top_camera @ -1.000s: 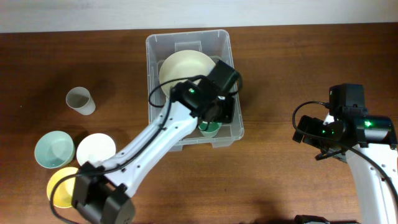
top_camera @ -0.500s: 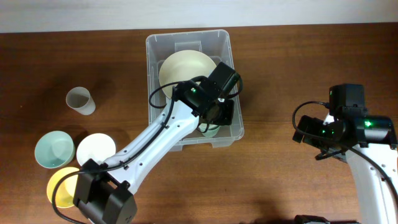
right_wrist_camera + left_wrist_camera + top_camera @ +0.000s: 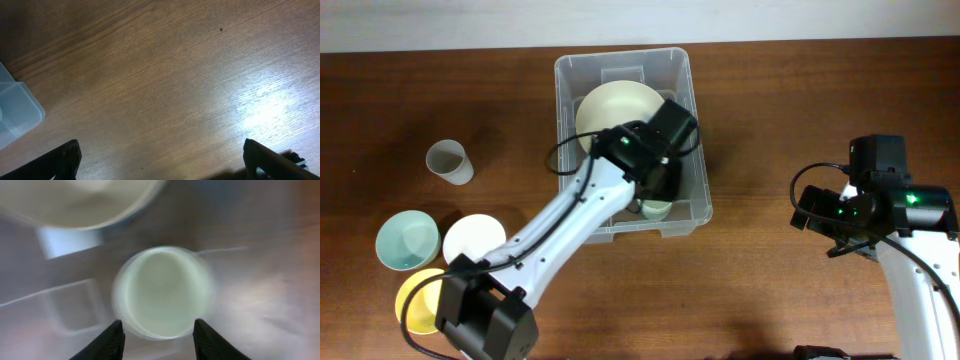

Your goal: Pack container

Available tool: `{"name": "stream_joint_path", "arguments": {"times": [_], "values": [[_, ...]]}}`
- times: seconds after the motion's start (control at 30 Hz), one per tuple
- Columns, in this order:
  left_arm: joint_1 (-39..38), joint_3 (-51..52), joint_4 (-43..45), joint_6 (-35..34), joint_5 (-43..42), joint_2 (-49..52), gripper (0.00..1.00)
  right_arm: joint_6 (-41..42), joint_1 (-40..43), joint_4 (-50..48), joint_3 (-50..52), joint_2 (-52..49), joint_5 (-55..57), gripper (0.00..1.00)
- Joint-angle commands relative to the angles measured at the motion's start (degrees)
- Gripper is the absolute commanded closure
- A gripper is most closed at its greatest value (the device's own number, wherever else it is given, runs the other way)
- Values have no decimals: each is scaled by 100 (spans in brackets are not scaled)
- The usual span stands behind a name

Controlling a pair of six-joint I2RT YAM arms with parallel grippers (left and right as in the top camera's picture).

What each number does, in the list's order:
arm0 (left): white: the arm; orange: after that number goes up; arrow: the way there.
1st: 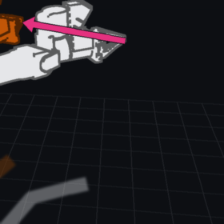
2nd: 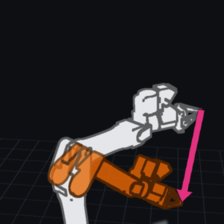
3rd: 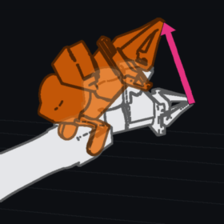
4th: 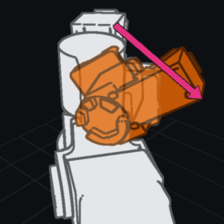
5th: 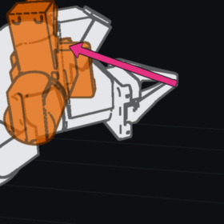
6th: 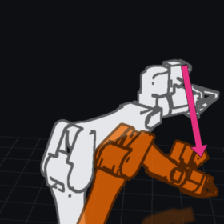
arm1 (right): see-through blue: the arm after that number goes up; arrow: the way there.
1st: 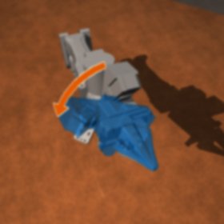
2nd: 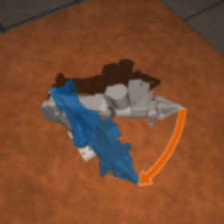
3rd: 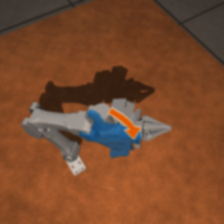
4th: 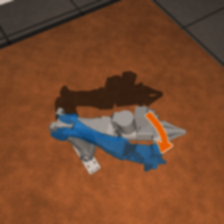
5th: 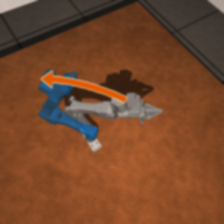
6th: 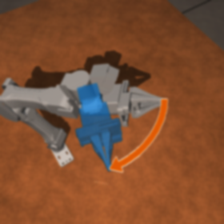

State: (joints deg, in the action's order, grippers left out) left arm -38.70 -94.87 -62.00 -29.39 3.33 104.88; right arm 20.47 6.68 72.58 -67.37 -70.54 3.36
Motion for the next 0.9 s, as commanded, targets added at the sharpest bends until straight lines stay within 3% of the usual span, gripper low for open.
{"name": "stream_joint_path", "arguments": {"times": [0.0, 0.17, 0.33, 0.57, 0.87], "values": [[658, -57, -269, 7, 551, -184, 57, -52, 7, -4, 15, 33, -13, 1], [1309, -50, -568, -92, 181, -66, 66, -52, 4, -17, 15, 33, -13, 1], [1436, 46, -579, 83, -365, 258, 74, -52, 4, -17, 15, 33, -13, 1], [1316, 131, -535, 208, -1117, 1038, 75, -52, 4, 0, 15, 33, -13, 1], [1102, 129, -245, 210, -1152, 1414, 76, -52, 4, 0, 15, 33, -13, 1]]}}
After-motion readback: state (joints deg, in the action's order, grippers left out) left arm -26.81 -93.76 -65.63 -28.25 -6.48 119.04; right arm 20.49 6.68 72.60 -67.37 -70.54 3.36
